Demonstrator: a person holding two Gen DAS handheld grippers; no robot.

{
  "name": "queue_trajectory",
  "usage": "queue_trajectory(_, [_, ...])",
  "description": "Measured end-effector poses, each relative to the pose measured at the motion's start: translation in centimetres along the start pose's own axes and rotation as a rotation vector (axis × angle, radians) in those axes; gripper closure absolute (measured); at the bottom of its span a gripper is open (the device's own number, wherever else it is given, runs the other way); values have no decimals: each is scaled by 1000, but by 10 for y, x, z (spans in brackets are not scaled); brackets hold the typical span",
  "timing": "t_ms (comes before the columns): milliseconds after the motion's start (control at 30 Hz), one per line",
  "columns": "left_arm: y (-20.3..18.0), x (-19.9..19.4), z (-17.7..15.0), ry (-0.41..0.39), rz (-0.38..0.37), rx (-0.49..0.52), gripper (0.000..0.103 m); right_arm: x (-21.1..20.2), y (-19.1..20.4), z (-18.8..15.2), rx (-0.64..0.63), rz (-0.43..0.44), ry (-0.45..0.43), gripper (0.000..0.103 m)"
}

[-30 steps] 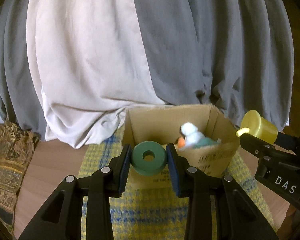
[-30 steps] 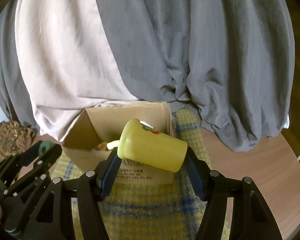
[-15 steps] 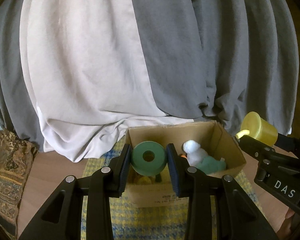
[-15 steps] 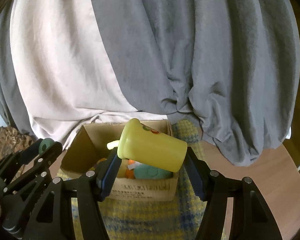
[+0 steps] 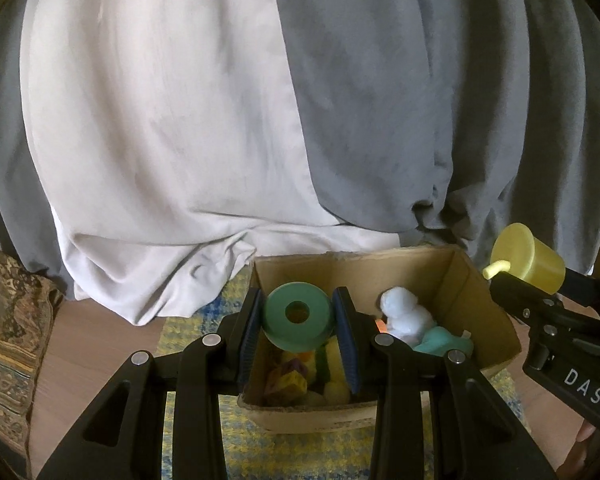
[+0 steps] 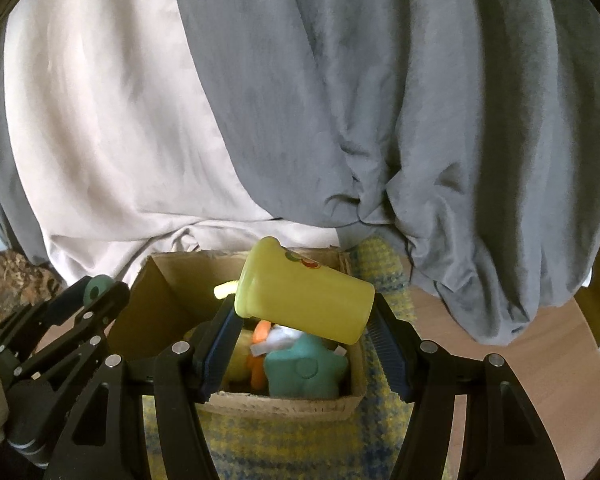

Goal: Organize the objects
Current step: 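Release the teal ring into the box with the left tool while the right tool releases the yellow cup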

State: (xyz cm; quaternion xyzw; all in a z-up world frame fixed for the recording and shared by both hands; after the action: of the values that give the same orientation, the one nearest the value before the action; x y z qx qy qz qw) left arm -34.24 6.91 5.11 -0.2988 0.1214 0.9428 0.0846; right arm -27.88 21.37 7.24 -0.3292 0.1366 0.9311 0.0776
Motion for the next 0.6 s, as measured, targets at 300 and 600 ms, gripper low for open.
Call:
queue_trajectory(300, [-4, 12, -3, 23, -13, -2, 68, 17, -1, -2, -5, 7, 40, 39])
queue_trajectory(600, [7, 7, -5, 22, 63, -13, 31, 13, -3, 1, 2, -2, 17, 12])
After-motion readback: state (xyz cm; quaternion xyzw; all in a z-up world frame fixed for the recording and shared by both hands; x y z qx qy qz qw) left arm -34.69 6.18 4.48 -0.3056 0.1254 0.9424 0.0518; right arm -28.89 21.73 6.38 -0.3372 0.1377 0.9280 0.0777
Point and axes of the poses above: each gripper's, at about its wrist camera, not at the fingertips, and x roughly the way its jaws point, y to its left, z to its top, the point moved 10 cm from there along x, roughly the way its jaws point, and after that the axes turned 10 degrees about x, right-handed, at the moved point
